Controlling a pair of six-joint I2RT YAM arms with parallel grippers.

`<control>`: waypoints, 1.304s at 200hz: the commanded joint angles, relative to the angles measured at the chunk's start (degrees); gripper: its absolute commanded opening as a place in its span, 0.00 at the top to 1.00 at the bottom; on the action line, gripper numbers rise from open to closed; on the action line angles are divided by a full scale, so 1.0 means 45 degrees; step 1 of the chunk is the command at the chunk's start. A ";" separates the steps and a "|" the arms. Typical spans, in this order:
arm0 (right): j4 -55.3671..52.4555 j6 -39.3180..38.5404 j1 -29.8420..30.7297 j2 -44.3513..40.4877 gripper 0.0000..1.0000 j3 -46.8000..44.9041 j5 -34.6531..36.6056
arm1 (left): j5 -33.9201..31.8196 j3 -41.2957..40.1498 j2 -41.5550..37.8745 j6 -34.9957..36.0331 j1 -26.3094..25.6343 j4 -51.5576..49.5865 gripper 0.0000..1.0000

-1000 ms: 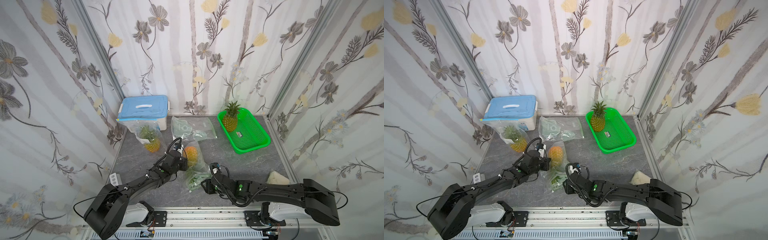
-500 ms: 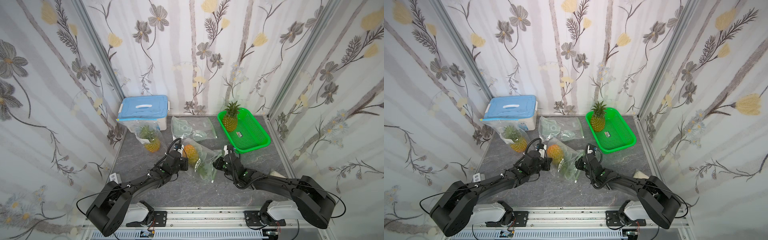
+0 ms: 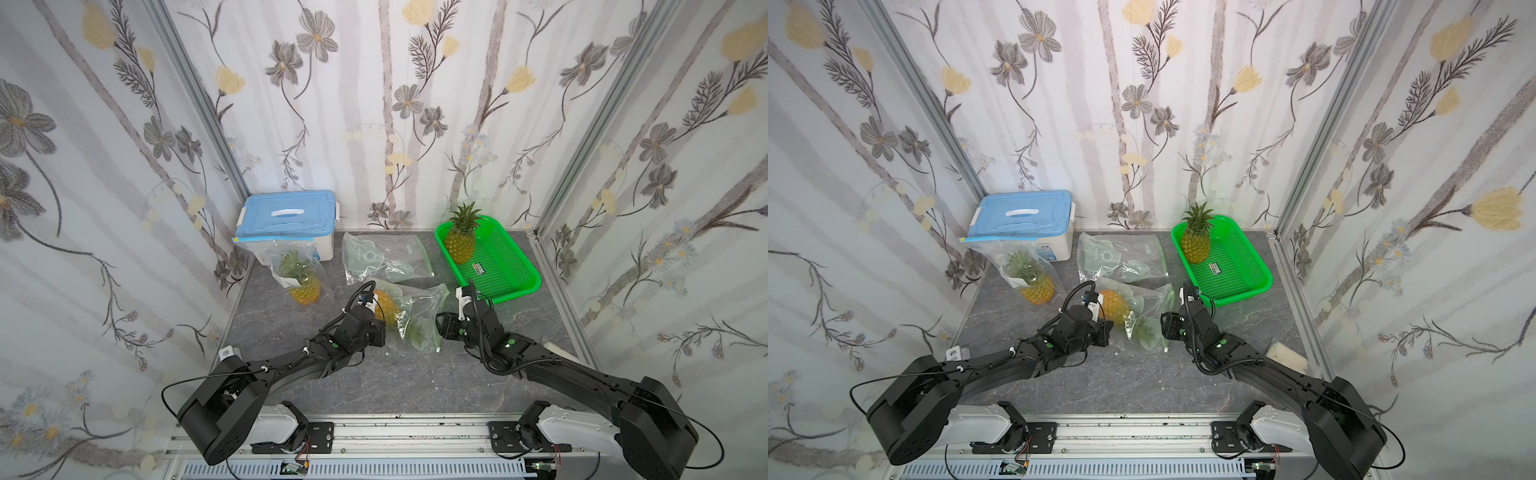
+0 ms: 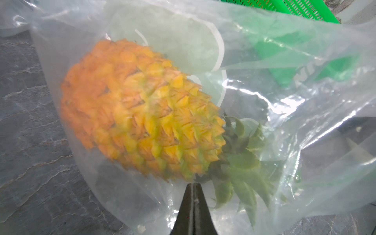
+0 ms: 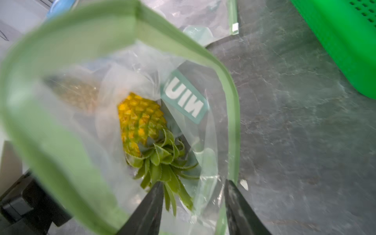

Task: Open the zip-top bag and take out the pineapple
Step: Pick up the pineapple from the zipper food storage bag.

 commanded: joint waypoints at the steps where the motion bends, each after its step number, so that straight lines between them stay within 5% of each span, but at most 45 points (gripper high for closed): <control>1: -0.1549 0.0234 0.0185 -0.1295 0.49 -0.0487 0.0795 | -0.0340 0.0170 0.0181 -0.0107 -0.0154 0.0297 1.00; 32: -0.1397 -0.0265 0.0084 -0.2170 0.47 -0.0826 0.0213 | -0.0408 0.0272 0.0567 0.0007 -0.0203 0.0338 1.00; 106: 0.0744 -0.1983 -0.0537 0.0918 0.52 0.0345 -0.1513 | -0.0740 0.0087 0.0724 0.0167 -0.0203 0.0285 1.00; 166: 0.0624 -0.2442 -0.0177 0.0565 0.52 0.0524 -0.2241 | -0.0721 -0.0080 0.1064 0.0020 -0.0193 0.0696 1.00; 261: 0.3277 -0.2706 -0.0419 0.2863 0.50 0.0482 -0.4659 | -0.0799 -0.0352 0.0741 0.0050 -0.0203 0.0817 1.00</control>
